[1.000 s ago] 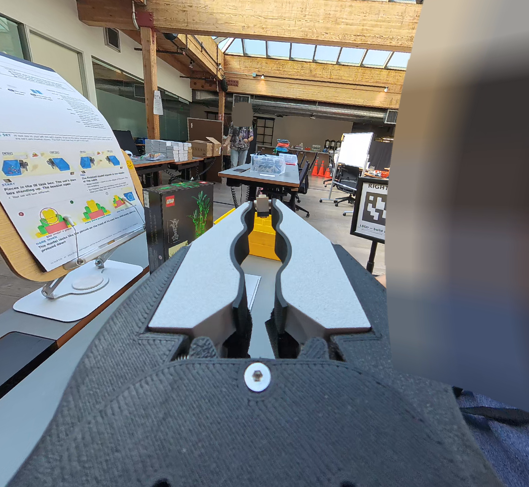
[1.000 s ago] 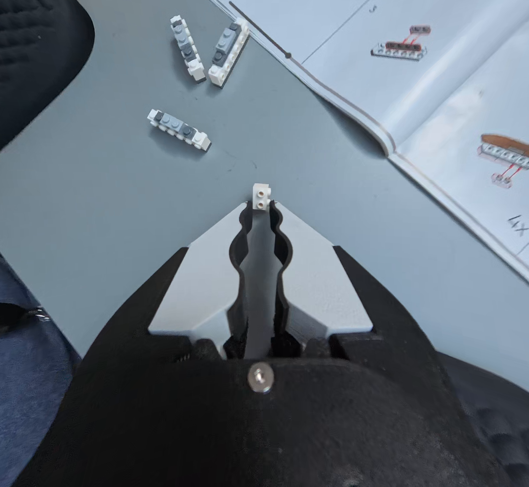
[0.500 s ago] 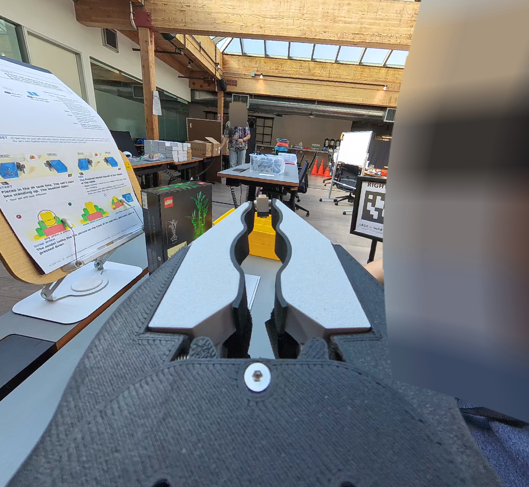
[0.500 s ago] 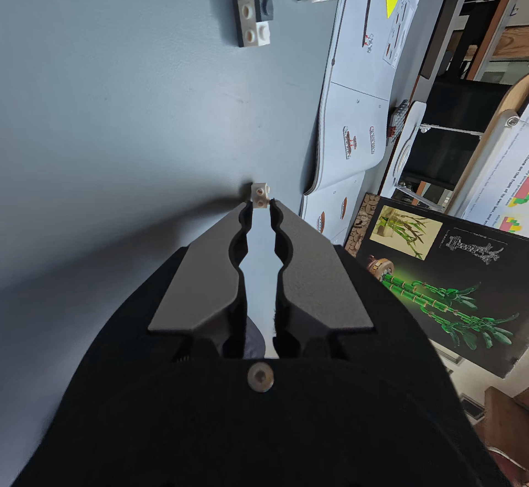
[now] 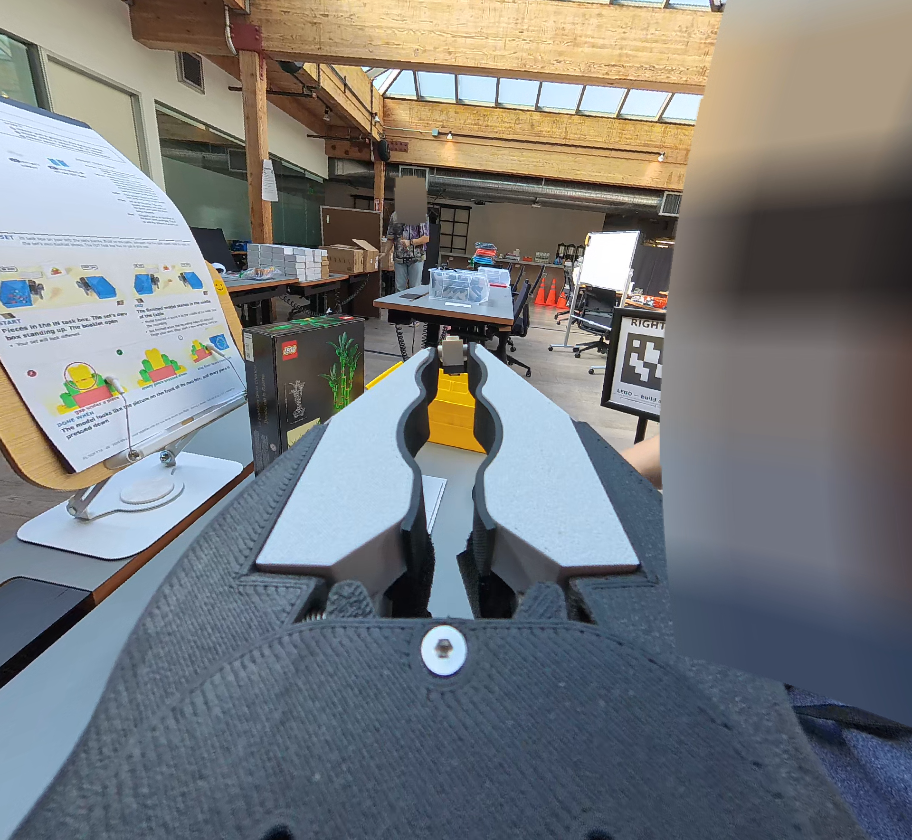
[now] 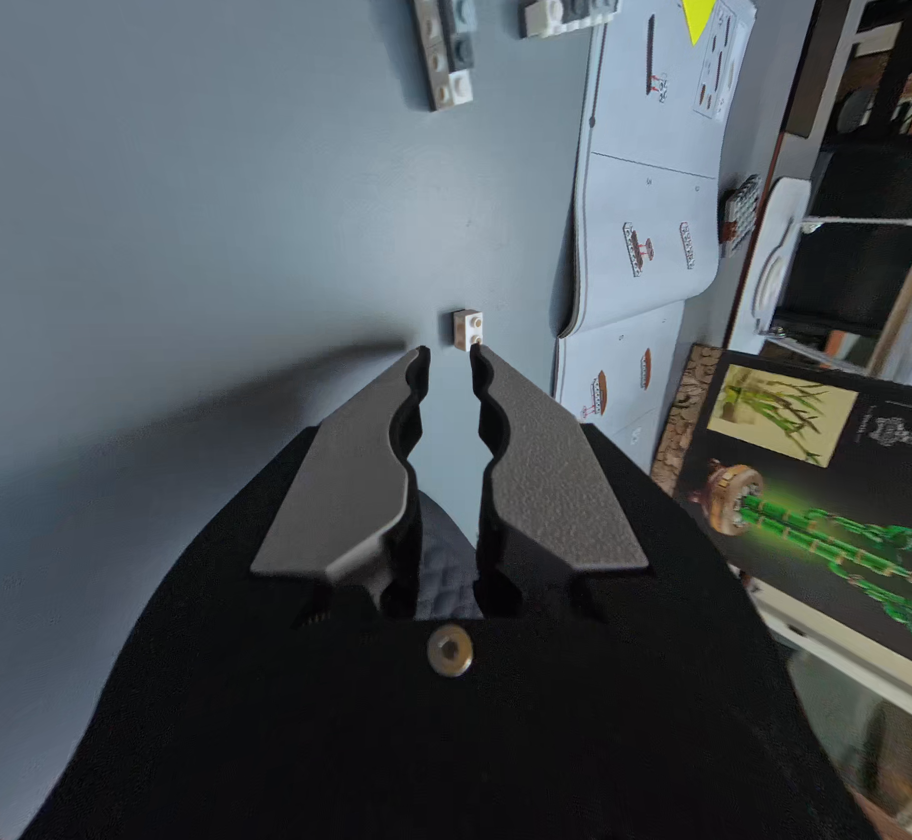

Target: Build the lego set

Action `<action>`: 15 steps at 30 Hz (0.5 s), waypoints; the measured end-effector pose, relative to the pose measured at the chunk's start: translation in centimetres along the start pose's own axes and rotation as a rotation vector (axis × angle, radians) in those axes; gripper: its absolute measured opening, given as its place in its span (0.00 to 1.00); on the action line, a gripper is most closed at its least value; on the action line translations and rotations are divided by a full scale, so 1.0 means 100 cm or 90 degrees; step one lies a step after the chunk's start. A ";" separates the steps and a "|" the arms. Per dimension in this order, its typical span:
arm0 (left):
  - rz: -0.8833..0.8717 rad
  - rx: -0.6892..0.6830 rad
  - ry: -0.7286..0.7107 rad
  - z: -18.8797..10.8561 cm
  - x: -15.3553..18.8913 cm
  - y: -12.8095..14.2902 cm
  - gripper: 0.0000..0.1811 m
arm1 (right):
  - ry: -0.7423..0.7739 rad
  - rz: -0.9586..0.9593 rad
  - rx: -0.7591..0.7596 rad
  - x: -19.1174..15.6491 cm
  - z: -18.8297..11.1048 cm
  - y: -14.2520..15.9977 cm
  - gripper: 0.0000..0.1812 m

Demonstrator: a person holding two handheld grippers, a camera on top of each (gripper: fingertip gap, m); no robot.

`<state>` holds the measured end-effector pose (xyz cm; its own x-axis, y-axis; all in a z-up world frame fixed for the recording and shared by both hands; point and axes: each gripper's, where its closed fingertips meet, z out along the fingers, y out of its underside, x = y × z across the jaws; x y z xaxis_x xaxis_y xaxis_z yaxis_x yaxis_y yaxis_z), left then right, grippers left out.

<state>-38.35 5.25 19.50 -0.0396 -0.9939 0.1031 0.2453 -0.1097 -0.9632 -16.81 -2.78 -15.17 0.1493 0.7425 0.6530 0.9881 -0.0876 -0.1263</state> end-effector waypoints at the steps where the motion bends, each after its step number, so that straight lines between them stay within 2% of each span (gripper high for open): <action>1: 0.000 -0.001 0.000 0.000 0.000 0.000 0.05 | -0.042 0.072 0.029 0.005 -0.002 -0.002 0.09; 4: 0.000 -0.001 0.001 0.001 0.001 0.000 0.05 | -0.240 0.268 0.150 0.018 -0.009 -0.012 0.09; 6: 0.001 -0.003 0.003 0.001 0.002 0.000 0.05 | -0.359 0.337 0.193 0.027 -0.008 -0.010 0.09; 11: 0.001 -0.013 0.007 0.005 0.003 0.003 0.05 | -0.569 0.365 0.215 0.023 0.008 0.001 0.06; 15: 0.001 -0.023 0.009 0.009 0.002 0.006 0.05 | -0.672 0.369 0.226 0.012 0.008 -0.004 0.07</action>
<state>-37.36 4.93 19.17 -0.0524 -0.9938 0.0978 0.2106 -0.1067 -0.9717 -17.09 -1.34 -14.95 0.2939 0.8375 -0.4607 0.6983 -0.5173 -0.4948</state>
